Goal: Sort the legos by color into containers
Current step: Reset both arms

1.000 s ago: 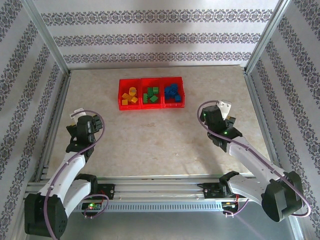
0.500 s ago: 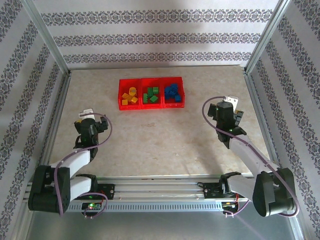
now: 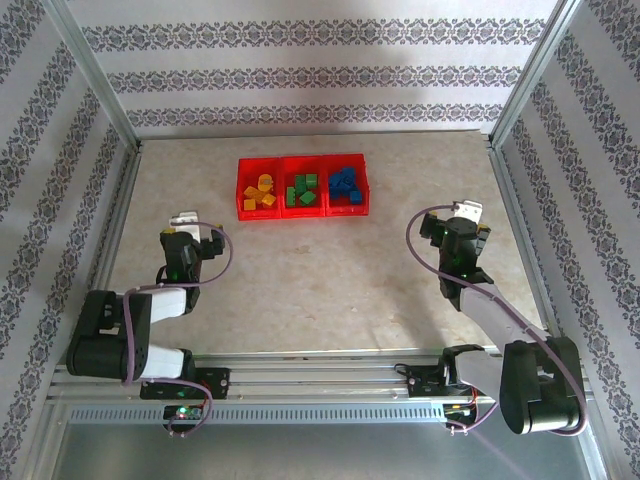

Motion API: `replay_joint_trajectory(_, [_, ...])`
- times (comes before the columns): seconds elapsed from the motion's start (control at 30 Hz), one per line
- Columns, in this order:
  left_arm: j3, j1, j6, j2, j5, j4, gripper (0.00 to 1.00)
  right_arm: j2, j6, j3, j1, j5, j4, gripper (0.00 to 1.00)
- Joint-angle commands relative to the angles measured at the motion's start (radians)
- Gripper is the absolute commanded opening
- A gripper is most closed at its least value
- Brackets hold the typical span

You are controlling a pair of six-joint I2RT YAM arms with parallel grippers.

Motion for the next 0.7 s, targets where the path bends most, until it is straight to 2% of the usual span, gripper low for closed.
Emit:
replay_joint_trajectory(0.0, [-0.005, 0.011, 0.025, 0.070, 0.098, 0.172, 1.00, 0.012, -0.041, -0.021, -0.012, -0.024, 0.099, 0.98])
replay_joint_trajectory(0.23, [0.025, 0.011, 0.049, 0.209, 0.169, 0.243, 1.00, 0.009, -0.075, -0.042, -0.021, -0.037, 0.131, 0.98])
replay_joint_trajectory(0.3, [0.064, 0.012, 0.063, 0.197, 0.219, 0.141, 1.00, 0.010, -0.079, -0.058, -0.025, -0.043, 0.163, 0.98])
replay_joint_trajectory(0.43, [0.076, 0.055, 0.040, 0.201, 0.298, 0.125, 1.00, 0.054, -0.079, -0.101, -0.039, -0.084, 0.272, 0.98])
replay_joint_trajectory(0.57, [0.077, 0.055, 0.040, 0.200, 0.297, 0.127, 1.00, 0.135, -0.089, -0.149, -0.041, -0.134, 0.435, 0.98])
replay_joint_trajectory(0.67, [0.077, 0.055, 0.038, 0.202, 0.288, 0.127, 1.00, 0.184, -0.098, -0.148, -0.042, -0.147, 0.484, 0.98])
